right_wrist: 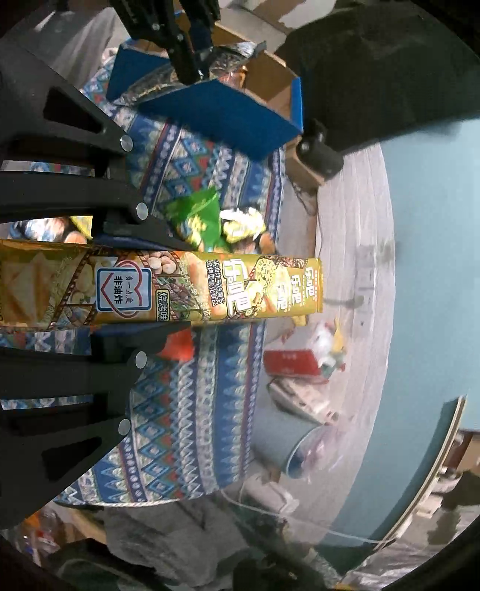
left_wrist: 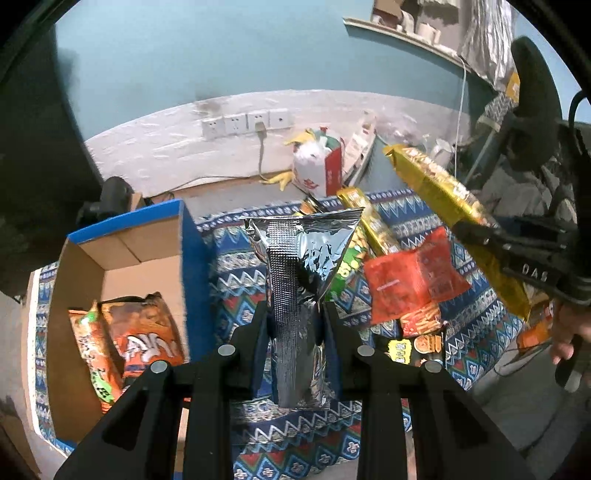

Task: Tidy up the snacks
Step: 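Lift both snacks and carry them over the cardboard box, then lower the snacks into the box and open the grippers, then move both grippers back to the snack pile on the cloth, then grasp the black-yellow snack bag with the right gripper while the left reaches the green bag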

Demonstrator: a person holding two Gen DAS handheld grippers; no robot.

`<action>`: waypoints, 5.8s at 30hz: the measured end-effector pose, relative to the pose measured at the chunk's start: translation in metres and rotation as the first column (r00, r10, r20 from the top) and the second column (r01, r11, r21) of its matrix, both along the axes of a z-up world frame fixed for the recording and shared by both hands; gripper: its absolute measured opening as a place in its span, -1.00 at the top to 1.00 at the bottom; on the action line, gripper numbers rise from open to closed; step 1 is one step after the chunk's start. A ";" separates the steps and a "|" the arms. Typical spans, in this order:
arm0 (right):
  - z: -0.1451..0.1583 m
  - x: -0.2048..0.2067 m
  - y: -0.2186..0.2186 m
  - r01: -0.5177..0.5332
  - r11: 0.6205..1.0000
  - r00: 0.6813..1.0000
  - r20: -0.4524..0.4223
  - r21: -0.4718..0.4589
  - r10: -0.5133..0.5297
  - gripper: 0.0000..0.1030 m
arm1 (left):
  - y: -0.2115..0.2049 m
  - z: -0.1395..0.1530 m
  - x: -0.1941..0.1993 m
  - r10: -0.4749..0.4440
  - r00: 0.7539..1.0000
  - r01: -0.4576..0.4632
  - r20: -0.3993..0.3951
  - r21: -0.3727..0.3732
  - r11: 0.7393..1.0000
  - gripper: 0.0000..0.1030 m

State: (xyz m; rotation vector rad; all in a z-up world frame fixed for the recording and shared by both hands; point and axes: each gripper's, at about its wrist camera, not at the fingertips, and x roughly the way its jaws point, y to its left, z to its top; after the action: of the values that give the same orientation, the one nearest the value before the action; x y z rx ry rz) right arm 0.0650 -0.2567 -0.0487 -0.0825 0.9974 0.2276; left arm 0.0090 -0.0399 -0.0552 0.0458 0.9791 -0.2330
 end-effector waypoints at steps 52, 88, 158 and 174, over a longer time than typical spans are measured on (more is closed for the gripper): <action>-0.026 0.044 0.299 -0.301 0.945 0.940 -0.129 0.127 0.317 0.43 | 0.208 -0.031 -0.006 0.344 0.936 -0.348 -0.074 -0.047 0.936 0.46; -0.036 0.021 0.147 -0.166 0.984 0.967 -0.187 0.061 0.174 -0.38 | 0.083 -0.027 -0.011 0.124 0.986 -0.129 -0.115 -0.034 0.991 -0.44; -0.093 -0.043 0.013 -0.144 0.989 0.951 -0.280 -0.031 0.130 0.05 | -0.035 -0.107 -0.007 -0.008 0.961 0.020 -0.275 0.041 0.999 -0.44; -0.109 0.014 -0.070 0.135 0.991 0.952 -0.276 -0.009 -0.132 0.05 | -0.073 -0.095 0.065 -0.035 0.972 0.033 -0.232 -0.012 0.999 -0.48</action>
State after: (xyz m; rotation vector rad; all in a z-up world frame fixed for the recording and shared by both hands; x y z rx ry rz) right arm 0.0790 -0.3268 -0.1576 0.0273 1.2753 0.1208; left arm 0.0743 -0.1130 -0.1499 0.0284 1.2115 -0.2778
